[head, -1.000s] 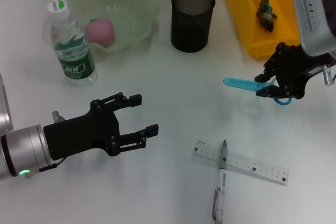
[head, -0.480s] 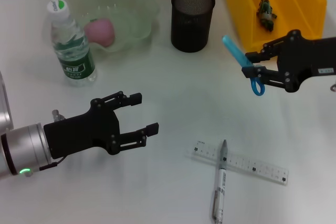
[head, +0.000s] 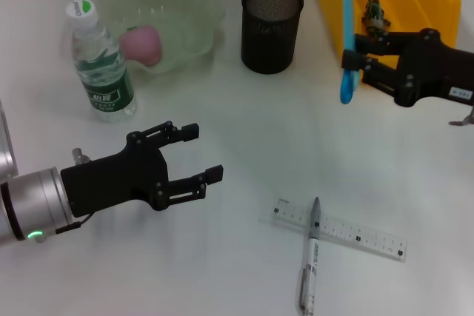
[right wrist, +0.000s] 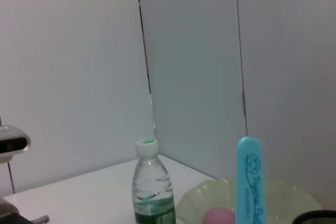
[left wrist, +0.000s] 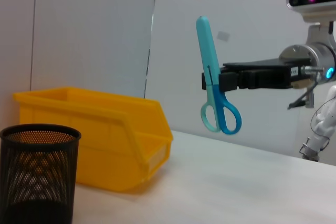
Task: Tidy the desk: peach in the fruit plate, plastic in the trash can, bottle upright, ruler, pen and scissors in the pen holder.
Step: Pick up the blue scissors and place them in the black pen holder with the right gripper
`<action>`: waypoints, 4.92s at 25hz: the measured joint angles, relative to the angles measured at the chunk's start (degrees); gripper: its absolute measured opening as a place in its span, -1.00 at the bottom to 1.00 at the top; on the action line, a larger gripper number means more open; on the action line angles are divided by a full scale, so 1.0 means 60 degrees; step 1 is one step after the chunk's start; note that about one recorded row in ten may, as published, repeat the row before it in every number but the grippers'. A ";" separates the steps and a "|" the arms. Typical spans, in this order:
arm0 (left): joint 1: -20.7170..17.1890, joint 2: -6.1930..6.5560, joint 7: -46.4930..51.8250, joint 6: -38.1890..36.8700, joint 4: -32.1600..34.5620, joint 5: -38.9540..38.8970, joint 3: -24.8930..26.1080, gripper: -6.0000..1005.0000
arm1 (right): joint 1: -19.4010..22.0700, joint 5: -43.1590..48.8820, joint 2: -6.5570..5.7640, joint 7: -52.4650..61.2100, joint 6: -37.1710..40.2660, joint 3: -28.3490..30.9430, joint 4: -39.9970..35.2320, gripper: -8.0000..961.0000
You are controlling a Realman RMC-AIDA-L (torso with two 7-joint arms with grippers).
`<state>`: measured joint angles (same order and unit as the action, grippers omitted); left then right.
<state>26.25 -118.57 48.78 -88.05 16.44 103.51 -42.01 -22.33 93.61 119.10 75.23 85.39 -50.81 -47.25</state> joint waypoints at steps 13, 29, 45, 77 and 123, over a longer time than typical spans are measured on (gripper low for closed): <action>0.0136 -0.0014 -0.0020 -0.0296 -0.0104 -0.0603 -0.0002 0.60 | -0.1219 -0.0084 0.0022 -0.3131 -0.1151 -0.0095 0.2606 -0.50; 0.0073 -0.0042 -0.0088 -0.0426 -0.0333 -0.1233 0.0000 0.60 | -0.1208 -0.0541 0.0037 -0.6530 -0.0750 0.0018 0.2498 -0.50; -0.0035 -0.0042 -0.0274 -0.0373 -0.0440 -0.1385 0.0000 0.60 | -0.1276 -0.2650 0.0078 -1.3690 -0.2057 -0.0161 0.2712 -0.50; 0.0039 -0.0101 -0.1729 -0.0108 -0.1524 -0.1996 0.0000 0.60 | -0.1836 -0.3562 0.0086 -2.1961 -0.8133 -0.3899 0.0847 -0.50; 0.0115 -0.0101 -0.2009 0.0333 -0.1880 -0.1988 -0.0075 0.60 | -0.2541 -0.3532 0.0104 -2.4973 -0.9704 -0.5535 0.0975 -0.50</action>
<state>26.94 -119.18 36.73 -86.05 5.16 91.58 -42.46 -37.58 72.42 119.73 -74.61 27.17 -84.02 -41.40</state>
